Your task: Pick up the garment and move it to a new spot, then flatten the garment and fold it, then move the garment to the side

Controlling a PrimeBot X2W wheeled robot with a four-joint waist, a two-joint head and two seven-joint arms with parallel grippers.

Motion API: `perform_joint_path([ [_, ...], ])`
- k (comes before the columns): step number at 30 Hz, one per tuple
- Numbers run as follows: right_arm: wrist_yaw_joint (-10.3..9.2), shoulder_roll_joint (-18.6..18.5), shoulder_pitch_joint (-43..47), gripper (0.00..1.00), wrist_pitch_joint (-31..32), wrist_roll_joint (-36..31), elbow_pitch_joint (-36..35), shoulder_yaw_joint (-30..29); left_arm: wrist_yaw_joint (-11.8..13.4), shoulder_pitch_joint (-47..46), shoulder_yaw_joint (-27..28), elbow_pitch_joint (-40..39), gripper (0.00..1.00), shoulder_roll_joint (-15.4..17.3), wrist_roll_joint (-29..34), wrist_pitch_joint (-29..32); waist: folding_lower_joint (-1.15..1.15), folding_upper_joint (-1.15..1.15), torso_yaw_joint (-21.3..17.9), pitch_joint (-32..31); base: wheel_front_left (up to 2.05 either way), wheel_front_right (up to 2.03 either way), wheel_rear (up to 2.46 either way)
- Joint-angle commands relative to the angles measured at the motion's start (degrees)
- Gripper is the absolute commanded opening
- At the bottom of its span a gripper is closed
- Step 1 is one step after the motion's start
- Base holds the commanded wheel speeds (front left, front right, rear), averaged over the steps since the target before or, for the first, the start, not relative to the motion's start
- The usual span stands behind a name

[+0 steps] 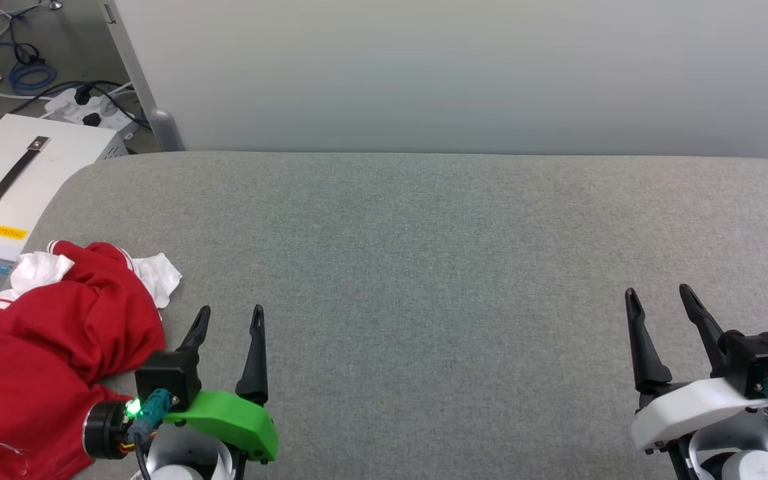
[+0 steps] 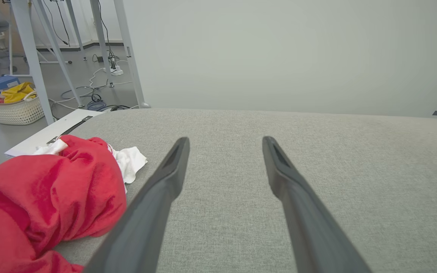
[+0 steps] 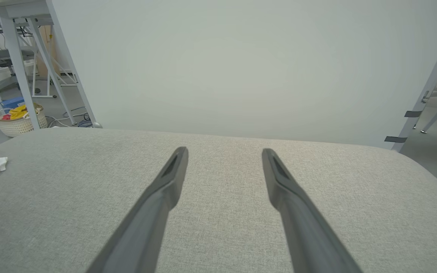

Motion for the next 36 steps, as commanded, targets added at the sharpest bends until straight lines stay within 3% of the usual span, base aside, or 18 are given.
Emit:
perform_joint_path([
  [1, -0.02, -0.04, 0.15, 1.00, -0.66, 0.71, -0.49, -0.23, -0.56, -1.54, -0.08, 0.25, 1.00, -0.10, -0.91, -0.66, 0.00, 0.00, 0.09, 0.02, 0.00, 0.00, 0.00],
  [14, -0.02, -0.05, 0.38, 1.00, -1.25, 0.05, -2.75, 0.87, -1.29, -2.59, 0.84, 0.70, 1.00, -0.14, -2.98, -2.19, 0.00, 0.00, 4.28, 0.82, 0.00, 0.00, 0.00],
  [36, -0.03, -0.06, 0.23, 1.00, -1.19, -2.40, -4.47, 4.59, -2.56, -2.64, 5.03, 1.29, 1.00, -0.19, -4.11, -4.82, 0.00, 0.00, 19.69, 1.48, 0.00, 0.00, 0.00],
])
